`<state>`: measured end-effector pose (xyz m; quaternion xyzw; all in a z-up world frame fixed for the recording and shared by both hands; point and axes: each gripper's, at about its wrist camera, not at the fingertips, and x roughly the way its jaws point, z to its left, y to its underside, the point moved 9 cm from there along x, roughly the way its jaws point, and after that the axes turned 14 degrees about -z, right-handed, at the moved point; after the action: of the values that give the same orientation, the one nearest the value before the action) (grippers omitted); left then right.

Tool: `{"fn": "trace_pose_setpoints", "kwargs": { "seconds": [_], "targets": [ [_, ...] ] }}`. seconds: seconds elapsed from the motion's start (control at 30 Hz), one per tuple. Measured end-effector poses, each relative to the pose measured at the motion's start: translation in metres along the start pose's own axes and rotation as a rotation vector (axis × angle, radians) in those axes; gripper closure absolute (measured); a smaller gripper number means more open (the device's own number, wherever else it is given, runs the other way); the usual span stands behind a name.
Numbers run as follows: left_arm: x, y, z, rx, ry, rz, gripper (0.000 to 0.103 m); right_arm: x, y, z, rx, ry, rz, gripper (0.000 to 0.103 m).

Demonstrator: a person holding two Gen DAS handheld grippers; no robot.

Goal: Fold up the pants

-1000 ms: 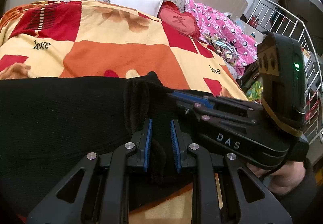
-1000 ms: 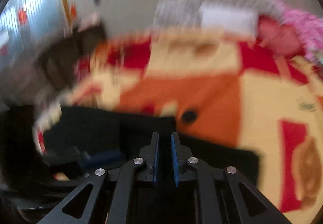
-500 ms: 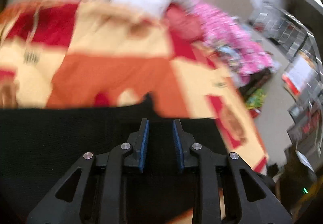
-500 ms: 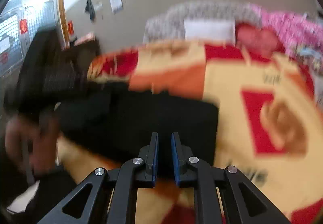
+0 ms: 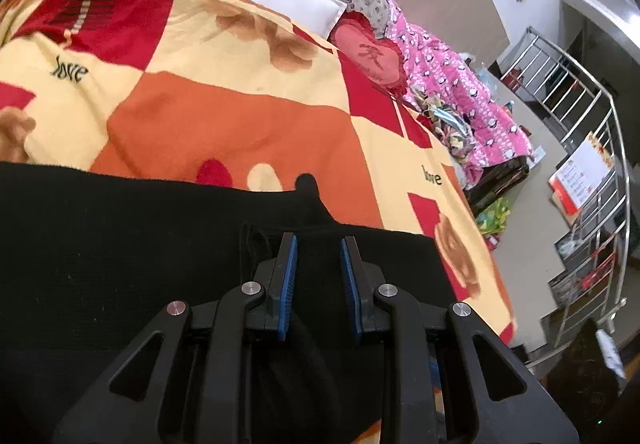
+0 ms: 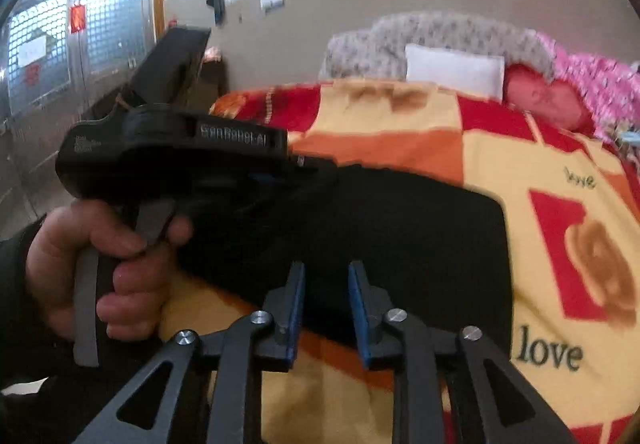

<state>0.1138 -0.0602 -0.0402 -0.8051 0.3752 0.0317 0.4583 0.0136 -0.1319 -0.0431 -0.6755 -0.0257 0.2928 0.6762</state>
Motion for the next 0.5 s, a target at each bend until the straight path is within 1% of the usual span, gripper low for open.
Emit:
{"fn": "trace_pose_setpoints", "kwargs": {
  "seconds": [0.03, 0.1, 0.17, 0.2, 0.23, 0.3, 0.37, 0.43, 0.5],
  "targets": [
    [-0.004, -0.002, 0.001, -0.02, 0.002, 0.012, 0.082, 0.001, 0.0, 0.0, 0.022, -0.023, -0.001, 0.072],
    [-0.02, -0.011, 0.0, -0.059, 0.01, 0.013, 0.081, -0.001, -0.001, -0.003, 0.041, -0.024, -0.015, 0.072],
    [-0.045, -0.02, -0.002, -0.062, 0.031, -0.03, 0.069, -0.009, -0.009, -0.008, 0.023, 0.017, -0.073, 0.072],
    [-0.061, -0.025, 0.0, -0.056, 0.036, -0.065, 0.051, -0.015, -0.017, -0.012, 0.019, 0.039, -0.116, 0.072],
    [-0.084, -0.028, 0.005, -0.054, 0.029, -0.113, 0.04, -0.019, -0.023, -0.017, 0.029, 0.056, -0.151, 0.072],
    [-0.113, -0.026, 0.016, -0.06, 0.011, -0.156, 0.038, -0.021, -0.029, -0.029, 0.064, 0.088, -0.177, 0.072],
    [-0.14, -0.015, 0.032, -0.065, -0.02, -0.163, 0.038, -0.02, -0.028, -0.04, 0.092, 0.135, -0.172, 0.072],
    [-0.161, 0.002, 0.051, -0.074, -0.069, -0.16, 0.037, -0.022, -0.029, -0.043, 0.118, 0.137, -0.169, 0.072],
    [-0.173, 0.019, 0.065, -0.077, -0.113, -0.147, 0.038, -0.02, -0.027, -0.042, 0.125, 0.128, -0.158, 0.072]
  ]
}}
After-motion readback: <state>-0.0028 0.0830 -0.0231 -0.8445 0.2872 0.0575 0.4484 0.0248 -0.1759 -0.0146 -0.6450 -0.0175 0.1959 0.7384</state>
